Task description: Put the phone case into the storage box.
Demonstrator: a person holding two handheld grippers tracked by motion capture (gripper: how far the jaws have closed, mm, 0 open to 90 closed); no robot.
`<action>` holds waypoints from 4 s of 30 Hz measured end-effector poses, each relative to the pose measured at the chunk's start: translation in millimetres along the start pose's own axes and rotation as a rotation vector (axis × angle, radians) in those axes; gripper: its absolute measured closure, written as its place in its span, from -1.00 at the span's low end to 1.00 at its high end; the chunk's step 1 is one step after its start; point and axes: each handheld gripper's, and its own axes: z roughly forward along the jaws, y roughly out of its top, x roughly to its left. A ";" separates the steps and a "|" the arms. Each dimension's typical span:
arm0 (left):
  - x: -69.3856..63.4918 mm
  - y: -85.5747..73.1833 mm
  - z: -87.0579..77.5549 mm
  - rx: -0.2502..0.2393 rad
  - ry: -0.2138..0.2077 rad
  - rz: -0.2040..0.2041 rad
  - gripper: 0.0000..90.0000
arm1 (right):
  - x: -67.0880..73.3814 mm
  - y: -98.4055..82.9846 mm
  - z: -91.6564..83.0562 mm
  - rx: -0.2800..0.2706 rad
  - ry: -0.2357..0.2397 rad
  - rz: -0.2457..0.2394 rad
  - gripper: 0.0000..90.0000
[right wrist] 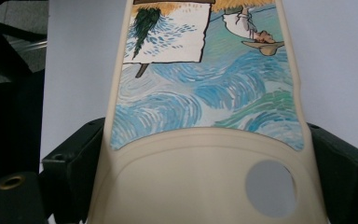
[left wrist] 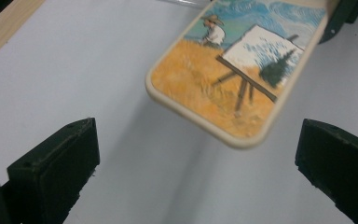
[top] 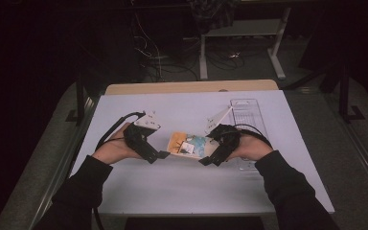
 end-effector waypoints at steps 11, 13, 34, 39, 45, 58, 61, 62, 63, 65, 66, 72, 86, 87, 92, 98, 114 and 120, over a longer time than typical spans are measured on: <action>-4.8 -32.1 2.5 -0.039 0.046 -0.123 -1.00 | -8.1 -9.1 -2.8 -0.029 -0.084 0.094 -0.79; -5.0 -37.4 2.6 -0.050 0.058 -0.149 -1.00 | -8.9 -10.0 -2.4 -0.029 -0.095 0.109 -0.79; -9.7 -62.2 27.9 -0.071 0.122 -0.247 -1.00 | -8.3 -14.2 6.2 -0.022 -0.150 0.272 -0.79; -11.7 -61.5 28.4 -0.086 0.138 -0.225 -1.00 | -8.1 -13.9 4.2 -0.035 -0.149 0.279 -0.79; -14.5 -59.9 28.7 -0.101 0.137 -0.200 -1.00 | -8.1 -13.7 5.1 -0.037 -0.148 0.284 -0.79; -20.6 -57.4 31.5 -0.114 0.169 -0.134 -1.00 | -9.1 -13.6 6.4 -0.034 -0.154 0.269 -0.79; -22.2 -57.4 32.6 -0.109 0.183 -0.106 -1.00 | -9.1 -13.5 6.5 -0.035 -0.154 0.268 -0.79; -23.1 -57.4 33.2 -0.109 0.185 -0.099 -1.00 | -9.1 -13.5 6.5 -0.035 -0.154 0.268 -0.79; -23.5 -57.3 33.5 -0.108 0.189 -0.095 -1.00 | -9.0 -13.4 6.6 -0.035 -0.155 0.269 -0.79; -24.1 -56.9 33.6 -0.104 0.197 -0.073 -1.00 | -9.0 -13.3 6.6 -0.034 -0.155 0.269 -0.79; -25.3 -56.9 34.5 -0.111 0.200 -0.072 -1.00 | -9.0 -13.3 6.7 -0.034 -0.155 0.267 -0.79; -30.8 -54.7 35.8 -0.102 0.235 0.005 -1.00 | -9.2 -13.4 7.0 -0.032 -0.156 0.267 -0.79; -37.1 -53.6 38.6 -0.079 0.281 0.095 -1.00 | -8.5 -13.2 6.9 -0.036 -0.147 0.284 -0.79; -37.2 -53.3 38.5 -0.078 0.285 0.100 -1.00 | -8.6 -13.2 6.7 -0.035 -0.149 0.282 -0.79; -39.0 -52.3 38.1 -0.064 0.298 0.124 -1.00 | -8.7 -13.3 6.1 -0.036 -0.151 0.279 -0.79; -43.0 -51.4 40.2 -0.034 0.344 0.186 -1.00 | -8.2 -13.1 6.9 -0.035 -0.145 0.287 -0.79; -51.3 -52.5 46.0 -0.001 0.434 0.329 -1.00 | -8.4 -13.3 6.8 -0.032 -0.145 0.279 -0.79; -54.1 -51.9 46.7 0.000 0.471 0.370 -1.00 | -8.4 -13.2 6.7 -0.032 -0.145 0.278 -0.79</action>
